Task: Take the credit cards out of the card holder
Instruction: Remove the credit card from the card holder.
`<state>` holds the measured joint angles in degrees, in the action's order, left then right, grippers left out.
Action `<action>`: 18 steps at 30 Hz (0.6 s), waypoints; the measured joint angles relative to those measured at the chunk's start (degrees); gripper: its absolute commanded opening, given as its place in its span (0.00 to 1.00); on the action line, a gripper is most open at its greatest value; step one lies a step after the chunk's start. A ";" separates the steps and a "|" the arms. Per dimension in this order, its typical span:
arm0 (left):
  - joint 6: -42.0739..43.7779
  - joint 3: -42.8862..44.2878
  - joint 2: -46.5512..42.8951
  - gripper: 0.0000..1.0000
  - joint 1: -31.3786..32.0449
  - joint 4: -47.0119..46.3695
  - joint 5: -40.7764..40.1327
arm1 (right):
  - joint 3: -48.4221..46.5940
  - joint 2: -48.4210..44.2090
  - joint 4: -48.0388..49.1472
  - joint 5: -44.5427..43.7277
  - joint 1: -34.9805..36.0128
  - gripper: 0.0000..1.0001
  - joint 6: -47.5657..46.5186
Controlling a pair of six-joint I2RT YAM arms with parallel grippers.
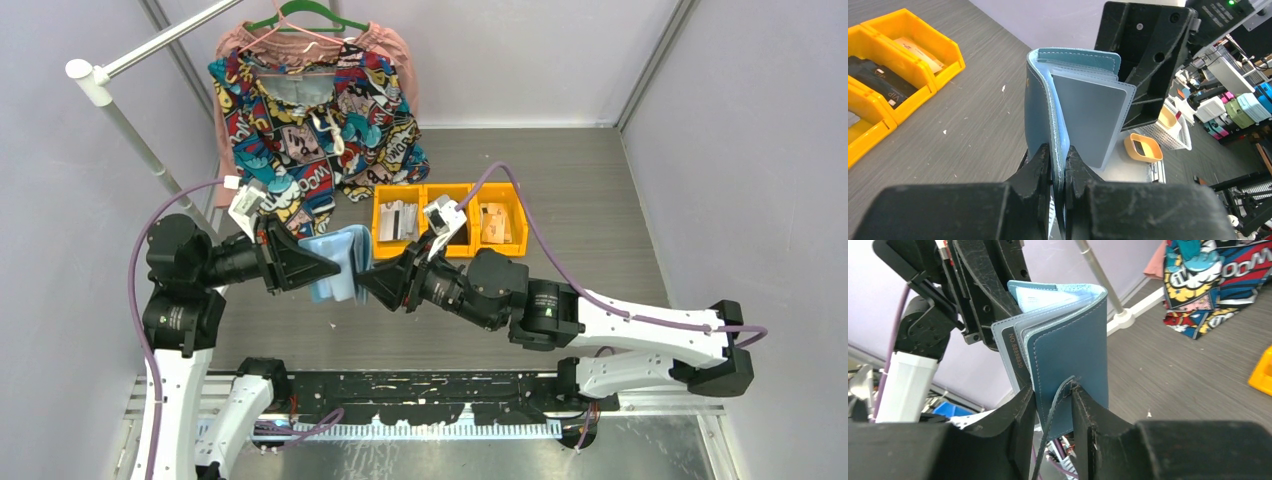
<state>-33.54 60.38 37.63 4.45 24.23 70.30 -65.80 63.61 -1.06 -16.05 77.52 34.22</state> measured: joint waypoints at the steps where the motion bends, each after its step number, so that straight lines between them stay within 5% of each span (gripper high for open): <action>1: 0.13 -0.02 0.04 0.00 -0.02 0.04 -0.11 | -0.68 0.20 -1.11 -2.14 0.87 0.36 -0.44; 12: 0.98 -0.02 -0.52 0.00 0.20 0.68 2.01 | -7.30 5.14 -12.66 -26.25 8.15 0.36 -6.21; 18: 1.18 0.00 -0.46 0.00 0.20 0.94 2.38 | -8.37 6.05 -12.87 -28.70 10.19 0.18 -9.42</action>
<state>-32.36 60.38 37.17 4.64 25.17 72.69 -74.17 69.67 -13.93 -44.75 87.70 24.80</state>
